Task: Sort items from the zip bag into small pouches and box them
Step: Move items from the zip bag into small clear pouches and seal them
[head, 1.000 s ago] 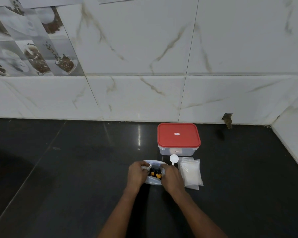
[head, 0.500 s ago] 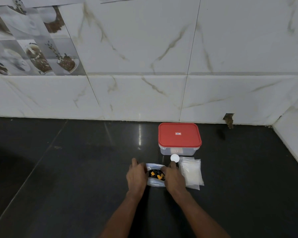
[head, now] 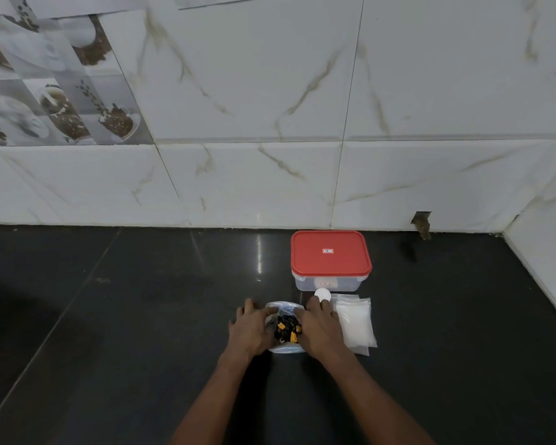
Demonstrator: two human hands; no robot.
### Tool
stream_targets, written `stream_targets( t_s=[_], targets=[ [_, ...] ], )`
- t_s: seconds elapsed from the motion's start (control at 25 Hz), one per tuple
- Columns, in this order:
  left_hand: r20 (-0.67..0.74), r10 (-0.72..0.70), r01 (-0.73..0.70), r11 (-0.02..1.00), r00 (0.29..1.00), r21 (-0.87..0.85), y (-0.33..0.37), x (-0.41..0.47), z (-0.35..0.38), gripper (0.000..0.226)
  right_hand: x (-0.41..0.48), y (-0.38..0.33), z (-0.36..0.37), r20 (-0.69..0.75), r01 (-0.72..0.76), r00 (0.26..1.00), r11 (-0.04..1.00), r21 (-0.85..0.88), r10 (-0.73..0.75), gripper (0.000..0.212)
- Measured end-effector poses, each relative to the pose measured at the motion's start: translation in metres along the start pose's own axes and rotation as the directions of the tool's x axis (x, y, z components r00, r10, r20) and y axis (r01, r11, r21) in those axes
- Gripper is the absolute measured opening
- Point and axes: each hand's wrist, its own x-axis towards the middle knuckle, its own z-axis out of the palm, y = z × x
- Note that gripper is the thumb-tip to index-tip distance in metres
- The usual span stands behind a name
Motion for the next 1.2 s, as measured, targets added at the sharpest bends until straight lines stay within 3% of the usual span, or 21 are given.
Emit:
stream_targets(
  t_s=[0.28,0.4,0.52,0.76,0.84,0.96,1.08,1.2],
  targets=[
    [0.062,-0.082,0.082,0.997,0.995,0.013,0.004,-0.001,-0.002,0.071,0.001,0.012,0.0,0.15,-0.018,0.989,0.992,0.126,-0.002,0.062],
    [0.002,-0.049,0.049,0.981,0.999,-0.186,0.006,0.001,0.005,0.055,0.002,0.014,-0.002,0.151,-0.022,0.988,0.965,0.263,-0.019,0.065],
    [-0.138,-0.117,0.061,0.933,0.983,-0.355,0.003,-0.001,0.017,0.033,0.001,0.013,0.0,0.12,-0.037,0.993,0.955,0.296,0.001,0.056],
    [-0.222,-0.215,0.14,0.941,0.951,-0.309,0.004,-0.008,0.015,0.02,-0.002,0.008,0.006,0.103,-0.05,0.995,0.947,0.317,0.018,0.053],
    [-0.241,-0.157,0.099,0.967,0.958,-0.236,0.013,-0.008,0.015,0.021,-0.003,0.009,0.005,0.092,-0.04,0.996,0.951,0.306,0.012,0.051],
    [-0.304,0.083,-0.135,0.979,0.949,-0.152,0.015,-0.01,0.021,0.035,-0.003,0.01,0.004,0.063,0.003,0.998,0.954,0.301,-0.024,0.043],
    [-0.208,0.332,-0.34,0.94,0.92,-0.004,0.005,-0.01,0.03,0.038,-0.003,0.011,0.006,0.046,0.016,0.998,0.951,0.31,-0.032,0.02],
    [-0.161,0.263,-0.263,0.965,0.951,0.019,-0.002,-0.01,0.026,0.03,0.0,0.014,0.017,0.013,0.026,0.999,0.973,0.228,-0.03,0.022]
  ],
)
